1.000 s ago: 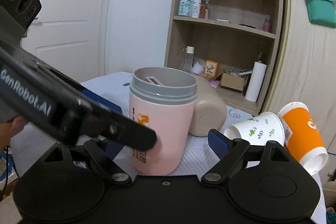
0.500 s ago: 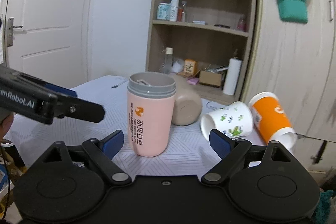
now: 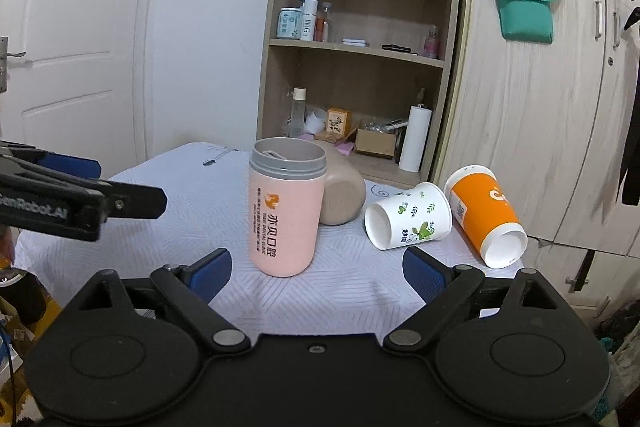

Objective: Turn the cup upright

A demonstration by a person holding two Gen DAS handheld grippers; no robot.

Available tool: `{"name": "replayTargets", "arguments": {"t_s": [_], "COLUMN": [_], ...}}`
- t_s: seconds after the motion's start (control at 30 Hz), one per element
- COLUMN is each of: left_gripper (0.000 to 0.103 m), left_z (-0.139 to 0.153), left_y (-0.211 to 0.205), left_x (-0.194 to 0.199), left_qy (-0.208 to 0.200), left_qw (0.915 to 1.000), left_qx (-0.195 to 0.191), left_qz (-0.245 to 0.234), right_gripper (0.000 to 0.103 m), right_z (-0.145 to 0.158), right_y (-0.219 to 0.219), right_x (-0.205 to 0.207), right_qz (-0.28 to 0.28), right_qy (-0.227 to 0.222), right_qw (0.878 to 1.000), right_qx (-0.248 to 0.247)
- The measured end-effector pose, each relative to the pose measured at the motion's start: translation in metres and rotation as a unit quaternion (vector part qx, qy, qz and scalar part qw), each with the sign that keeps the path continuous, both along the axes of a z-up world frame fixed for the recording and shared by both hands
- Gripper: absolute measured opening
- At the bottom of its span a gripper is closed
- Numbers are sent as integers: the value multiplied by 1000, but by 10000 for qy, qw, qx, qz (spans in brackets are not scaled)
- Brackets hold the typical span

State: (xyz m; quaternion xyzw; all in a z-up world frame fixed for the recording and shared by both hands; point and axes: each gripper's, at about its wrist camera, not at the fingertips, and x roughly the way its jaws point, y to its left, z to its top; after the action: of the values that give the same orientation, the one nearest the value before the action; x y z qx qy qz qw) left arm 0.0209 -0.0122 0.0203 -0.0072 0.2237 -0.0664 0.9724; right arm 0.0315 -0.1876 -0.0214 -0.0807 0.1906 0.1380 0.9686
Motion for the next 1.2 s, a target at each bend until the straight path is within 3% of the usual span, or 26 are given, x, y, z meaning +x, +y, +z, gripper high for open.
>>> {"name": "replayTargets", "arguments": {"t_s": [0.23,0.37,0.4,0.63,1.03,1.2], "left_gripper": [103,103,103,103,103,103], "left_z": [-1,-4,-4,-5,2,7], "left_y": [-2,-4,-4,-9,-16,-11], "left_x": [-8,-10,-10,-9,-29,-38], "left_qy": [16,135,167,311,-165,-268], "left_qw": [9999,9992,9990,9974,9969,9978], "left_qx": [94,192,199,374,437,228], "left_qz": [128,311,353,524,637,562], "right_gripper": [96,98,102,103,103,103], "right_z": [6,9,10,12,13,14], "right_y": [-3,-8,-9,-12,-13,-11], "right_x": [-9,-14,-16,-26,-34,-43], "right_qz": [-238,-436,-472,-720,-1080,-1069], "right_qy": [-25,-103,-140,-276,-336,-480], "right_qw": [9997,9988,9985,9963,9925,9916], "right_qx": [84,191,227,386,460,546]}}
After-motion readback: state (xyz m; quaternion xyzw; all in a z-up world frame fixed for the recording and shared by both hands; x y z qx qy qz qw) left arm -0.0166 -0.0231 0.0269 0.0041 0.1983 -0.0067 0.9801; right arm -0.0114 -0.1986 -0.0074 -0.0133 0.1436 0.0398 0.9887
